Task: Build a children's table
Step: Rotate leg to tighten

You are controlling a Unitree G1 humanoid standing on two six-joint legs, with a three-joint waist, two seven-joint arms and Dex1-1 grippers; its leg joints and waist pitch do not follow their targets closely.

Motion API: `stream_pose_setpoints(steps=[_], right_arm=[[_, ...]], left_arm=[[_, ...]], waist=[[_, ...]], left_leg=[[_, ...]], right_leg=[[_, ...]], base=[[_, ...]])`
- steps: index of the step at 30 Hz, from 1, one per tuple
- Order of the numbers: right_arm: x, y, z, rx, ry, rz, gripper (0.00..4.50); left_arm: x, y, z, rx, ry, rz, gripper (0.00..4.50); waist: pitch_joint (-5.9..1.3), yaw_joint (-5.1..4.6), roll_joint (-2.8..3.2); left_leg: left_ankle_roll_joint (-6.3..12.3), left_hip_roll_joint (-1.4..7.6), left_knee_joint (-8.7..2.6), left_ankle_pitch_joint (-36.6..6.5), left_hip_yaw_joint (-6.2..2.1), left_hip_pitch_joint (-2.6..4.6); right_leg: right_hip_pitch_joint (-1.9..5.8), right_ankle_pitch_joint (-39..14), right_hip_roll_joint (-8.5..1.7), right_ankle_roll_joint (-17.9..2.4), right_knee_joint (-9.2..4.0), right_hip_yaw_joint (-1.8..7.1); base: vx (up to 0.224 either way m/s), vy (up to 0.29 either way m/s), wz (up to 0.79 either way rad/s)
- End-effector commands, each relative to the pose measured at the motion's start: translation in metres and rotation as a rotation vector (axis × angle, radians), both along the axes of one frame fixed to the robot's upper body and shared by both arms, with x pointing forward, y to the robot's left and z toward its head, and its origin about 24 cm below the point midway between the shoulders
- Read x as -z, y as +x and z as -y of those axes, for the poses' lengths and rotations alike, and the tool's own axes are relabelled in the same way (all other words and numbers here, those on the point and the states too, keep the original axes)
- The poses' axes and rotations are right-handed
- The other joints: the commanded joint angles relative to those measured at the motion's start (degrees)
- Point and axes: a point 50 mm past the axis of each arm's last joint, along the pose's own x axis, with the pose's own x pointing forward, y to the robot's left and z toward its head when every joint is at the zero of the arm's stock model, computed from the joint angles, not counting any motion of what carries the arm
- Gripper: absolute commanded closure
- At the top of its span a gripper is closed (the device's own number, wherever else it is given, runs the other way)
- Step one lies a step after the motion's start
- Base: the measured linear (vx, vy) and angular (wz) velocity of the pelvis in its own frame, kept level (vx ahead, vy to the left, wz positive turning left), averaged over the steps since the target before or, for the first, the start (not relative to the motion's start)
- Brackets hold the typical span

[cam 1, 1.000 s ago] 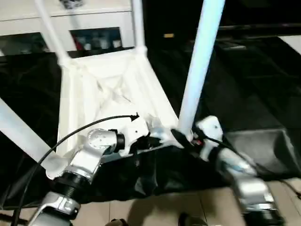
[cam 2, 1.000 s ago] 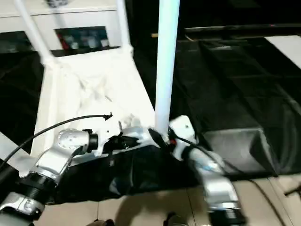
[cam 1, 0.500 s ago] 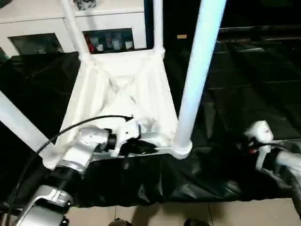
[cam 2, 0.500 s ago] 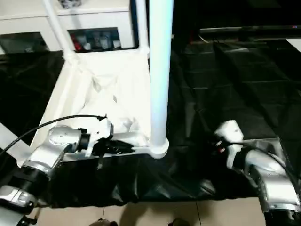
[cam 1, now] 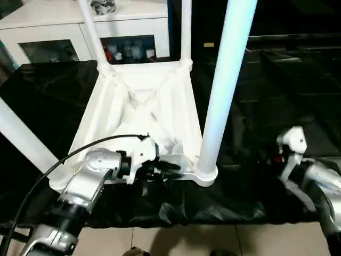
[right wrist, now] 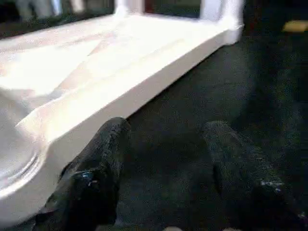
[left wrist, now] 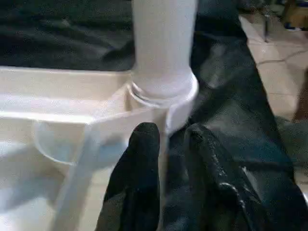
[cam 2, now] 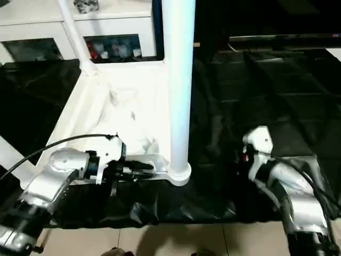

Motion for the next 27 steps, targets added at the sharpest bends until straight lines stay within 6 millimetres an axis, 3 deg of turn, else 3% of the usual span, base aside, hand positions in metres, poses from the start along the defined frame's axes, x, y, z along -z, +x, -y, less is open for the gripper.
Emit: stream_pose_setpoints(steps=[1, 2, 3, 4, 5, 6, 7, 8, 9, 10, 11, 12, 13, 14, 15, 17, 19, 23, 27], right_arm=[[-0.004, 0.004, 0.005, 0.077, 0.031, 0.001, 1.44], [-0.006, 0.005, 0.005, 0.116, 0.051, 0.011, 1.44], [-0.009, 0.005, 0.004, 0.158, 0.061, 0.025, 1.44], [-0.012, 0.003, 0.000, 0.211, 0.062, 0.053, 1.25], [-0.013, 0.002, -0.002, 0.222, 0.063, 0.059, 1.13], [-0.014, 0.000, -0.005, 0.239, 0.063, 0.070, 1.05], [-0.015, -0.004, -0.010, 0.269, 0.049, 0.096, 1.01], [-0.015, -0.005, -0.011, 0.281, 0.043, 0.106, 1.01], [-0.015, -0.009, -0.018, 0.324, 0.077, 0.107, 0.94], [-0.014, -0.012, -0.022, 0.321, 0.101, 0.093, 0.69], [-0.014, -0.012, -0.022, 0.321, 0.101, 0.093, 0.62], [-0.014, -0.015, -0.027, 0.315, 0.103, 0.090, 0.59], [-0.006, -0.018, -0.032, 0.351, 0.070, 0.051, 0.54], [0.000, -0.020, -0.037, 0.387, 0.067, 0.013, 0.42], [0.007, -0.023, -0.039, 0.454, 0.070, -0.016, 0.18], [0.014, -0.025, -0.041, 0.493, 0.085, -0.046, 0.14], [0.018, -0.025, -0.045, 0.473, 0.060, -0.060, 0.14], [0.019, -0.027, -0.055, 0.434, 0.036, -0.070, 0.14], [0.018, -0.028, -0.055, 0.454, 0.034, -0.078, 0.14]], left_arm=[[-0.010, 0.003, -0.006, -0.053, -0.023, 0.034, 3.04], [-0.017, 0.006, -0.011, -0.120, -0.046, 0.075, 3.04], [-0.024, 0.013, -0.020, -0.261, -0.054, 0.132, 3.04], [-0.030, 0.022, -0.035, -0.533, -0.054, 0.221, 2.77], [-0.031, 0.023, -0.040, -0.606, -0.055, 0.248, 2.69], [-0.032, 0.024, -0.047, -0.728, -0.060, 0.284, 2.67], [-0.029, 0.019, -0.052, -0.862, -0.113, 0.259, 2.63], [-0.027, 0.016, -0.054, -0.908, -0.135, 0.244, 2.63], [-0.019, 0.005, -0.057, -1.037, -0.217, 0.209, 2.51], [-0.017, 0.000, -0.060, -1.101, -0.260, 0.209, 2.26], [-0.017, 0.000, -0.060, -1.101, -0.260, 0.209, 2.25], [-0.013, -0.005, -0.061, -1.166, -0.314, 0.165, 2.25], [-0.006, -0.014, -0.059, -1.181, -0.326, 0.154, 2.25], [-0.002, -0.022, -0.054, -1.178, -0.333, 0.151, 2.25], [0.003, -0.030, -0.046, -1.175, -0.317, 0.156, 2.25], [0.006, -0.031, -0.041, -1.199, -0.289, 0.136, 2.25], [0.005, -0.030, -0.040, -1.205, -0.280, 0.148, 2.25], [0.004, -0.030, -0.040, -1.232, -0.273, 0.145, 2.25], [0.004, -0.031, -0.039, -1.241, -0.270, 0.142, 2.25]], waist=[[-4.18, -0.01, -0.90], [-4.15, -0.08, -1.02], [-4.35, -0.23, 0.04], [-4.34, -0.56, -0.43], [-4.28, -0.72, -0.79], [-4.31, -0.67, -0.68], [-4.37, -0.77, -1.12], [-4.31, -0.84, -0.99], [-4.26, -1.22, -2.00], [-4.38, -1.03, -1.85], [-4.51, -1.10, -1.41], [-4.72, -1.10, -2.33], [-4.91, -0.80, -2.42], [-5.13, -0.65, -2.07], [-4.87, -0.69, -2.53], [-4.75, -0.69, -2.52], [-4.63, -0.34, -2.76], [-4.11, -0.23, -2.91], [-4.23, -0.19, -2.99]], left_leg=[[3.26, -0.45, -4.01, -12.96, 0.81, 0.26], [3.21, -0.46, -4.01, -12.95, 0.86, 0.28], [2.71, -0.54, -3.89, -12.69, 0.71, 0.22], [2.55, -0.27, -3.84, -12.33, 0.77, -0.01], [2.85, -0.51, -3.67, -12.09, 0.73, -0.21], [2.81, -0.70, -3.64, -12.46, 0.74, -0.06], [2.86, -0.73, -3.72, -11.61, 0.64, -0.37], [2.76, -0.57, -3.86, -11.26, 0.60, -0.46], [3.33, -0.65, -3.84, -10.96, 0.73, -0.72], [3.56, -0.69, -3.84, -10.88, 0.66, -0.68], [3.93, -0.64, -3.83, -11.23, 0.67, -0.53], [3.98, -0.60, -3.69, -10.75, 0.76, -0.56], [4.20, -0.56, -3.67, -9.87, 0.71, -0.58], [4.21, -0.48, -3.56, -7.88, 0.50, -0.63], [4.44, -0.21, -3.91, -7.95, 0.52, -0.96], [3.30, -0.08, -4.21, -11.22, 0.58, -0.63], [1.93, 0.09, -4.22, -15.06, 0.73, 0.27], [0.18, -0.17, -4.67, -18.91, 0.50, -0.29], [-0.41, -0.33, -4.61, -18.03, 0.34, -0.51]], right_leg=[[2.61, -19.74, -0.40, -10.94, -4.27, 0.63], [2.56, -19.51, -0.36, -10.93, -4.36, 0.66], [2.71, -16.87, -0.21, -11.41, -4.00, 0.51], [2.86, -14.63, 0.01, -11.52, -3.81, 0.53], [3.07, -14.26, 0.13, -10.79, -3.89, 0.27], [2.97, -16.13, 0.09, -10.15, -4.01, 0.16], [3.12, -17.98, 0.01, -9.05, -4.01, 0.21], [3.16, -18.34, -0.06, -8.72, -4.09, 0.19], [2.88, -19.74, 0.12, -8.11, -4.43, 0.24], [2.82, -20.02, 0.02, -7.84, -4.47, 0.26], [2.50, -19.51, 0.24, -7.79, -4.60, 0.39], [2.53, -18.25, 0.33, -7.86, -4.54, 0.49], [2.47, -15.60, 0.39, -8.13, -4.30, 0.57], [2.56, -12.85, 0.34, -8.44, -3.86, 0.65], [2.36, -11.68, 0.41, -8.37, -3.95, 0.55], [1.97, -14.02, 0.52, -7.59, -4.32, 0.66], [1.21, -15.45, 0.74, -6.88, -4.76, 0.94], [1.41, -20.44, 0.54, -3.91, -5.09, 1.20], [1.48, -20.47, 0.54, -2.44, -5.09, 1.32]], base=[[0.000, 0.000, 0.00], [0.000, 0.000, 0.00], [0.000, 0.000, 0.00], [0.000, 0.000, 0.00], [0.000, 0.000, 0.00], [0.000, 0.000, 0.00], [0.000, 0.000, 0.00], [0.000, 0.000, 0.00], [0.000, 0.000, 0.00], [0.000, 0.000, 0.00], [0.000, 0.000, 0.00], [0.000, 0.000, 0.00], [0.000, 0.000, 0.00], [0.000, 0.000, 0.00], [0.000, 0.000, 0.00], [0.000, 0.000, 0.00], [0.000, 0.000, 0.00], [0.000, 0.000, 0.00], [0.000, 0.000, 0.00]])
